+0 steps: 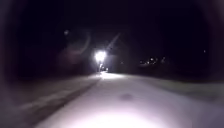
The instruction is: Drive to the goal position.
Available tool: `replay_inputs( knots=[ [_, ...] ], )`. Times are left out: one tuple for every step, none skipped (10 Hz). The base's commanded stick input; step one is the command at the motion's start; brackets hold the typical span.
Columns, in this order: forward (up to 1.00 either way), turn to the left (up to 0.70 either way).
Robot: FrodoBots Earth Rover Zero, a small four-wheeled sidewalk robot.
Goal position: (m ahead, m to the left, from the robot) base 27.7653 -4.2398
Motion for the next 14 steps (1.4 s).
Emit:
replay_inputs(
  knots=[
    [0.70, 0.00],
    [0.70, 0.00],
    [0.70, 0.00],
    [0.70, 0.00],
    [0.70, 0.00],
    [0.70, 0.00],
    [0.70, 0.00],
    [0.70, 0.00],
    [0.70, 0.00],
    [0.70, 0.00],
    [0.70, 0.00],
    [0.70, 0.00],
    [0.70, 0.00],
    [0.70, 0.00]
  ],
)
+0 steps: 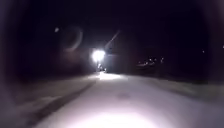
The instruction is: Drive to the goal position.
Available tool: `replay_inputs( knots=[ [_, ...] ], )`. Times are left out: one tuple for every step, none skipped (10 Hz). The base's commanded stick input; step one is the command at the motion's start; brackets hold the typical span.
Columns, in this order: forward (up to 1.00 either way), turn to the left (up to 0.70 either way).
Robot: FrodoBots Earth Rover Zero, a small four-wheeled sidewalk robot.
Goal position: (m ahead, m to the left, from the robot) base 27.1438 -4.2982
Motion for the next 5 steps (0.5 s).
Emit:
replay_inputs(
  knots=[
    [0.70, 0.00],
    [0.70, 0.00],
    [0.70, 0.00],
    [0.70, 0.00],
    [0.70, 0.09]
  ],
)
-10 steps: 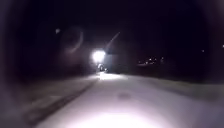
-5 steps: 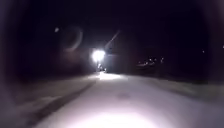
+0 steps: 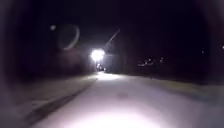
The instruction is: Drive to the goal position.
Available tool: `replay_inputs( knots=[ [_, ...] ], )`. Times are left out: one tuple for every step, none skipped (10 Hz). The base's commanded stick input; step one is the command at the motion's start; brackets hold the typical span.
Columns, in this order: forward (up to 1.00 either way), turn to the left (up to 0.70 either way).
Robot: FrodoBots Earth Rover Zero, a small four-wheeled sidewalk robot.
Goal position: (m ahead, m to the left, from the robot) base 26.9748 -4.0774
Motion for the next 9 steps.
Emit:
replay_inputs(
  knots=[
    [0.70, 0.14],
    [0.70, 0.14],
    [0.70, 0.07],
    [0.70, 0.00],
    [0.70, 0.00],
    [0.70, 0.00],
    [0.70, 0.00],
    [0.70, 0.00],
    [0.70, 0.00]
  ],
)
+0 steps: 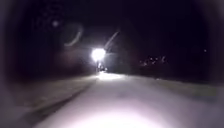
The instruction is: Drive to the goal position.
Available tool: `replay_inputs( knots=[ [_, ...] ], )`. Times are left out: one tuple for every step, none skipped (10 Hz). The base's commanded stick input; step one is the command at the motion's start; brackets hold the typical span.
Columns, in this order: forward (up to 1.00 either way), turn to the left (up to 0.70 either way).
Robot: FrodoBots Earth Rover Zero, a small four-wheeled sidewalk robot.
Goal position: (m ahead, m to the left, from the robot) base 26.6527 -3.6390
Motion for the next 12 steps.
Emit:
replay_inputs(
  knots=[
    [0.70, 0.00],
    [0.70, 0.00],
    [0.70, 0.00],
    [0.70, 0.00],
    [0.70, 0.07],
    [0.70, 0.14],
    [0.70, 0.14],
    [0.70, 0.14],
    [0.70, 0.12],
    [0.70, 0.03],
    [0.70, 0.00],
    [0.70, 0.00]
  ],
)
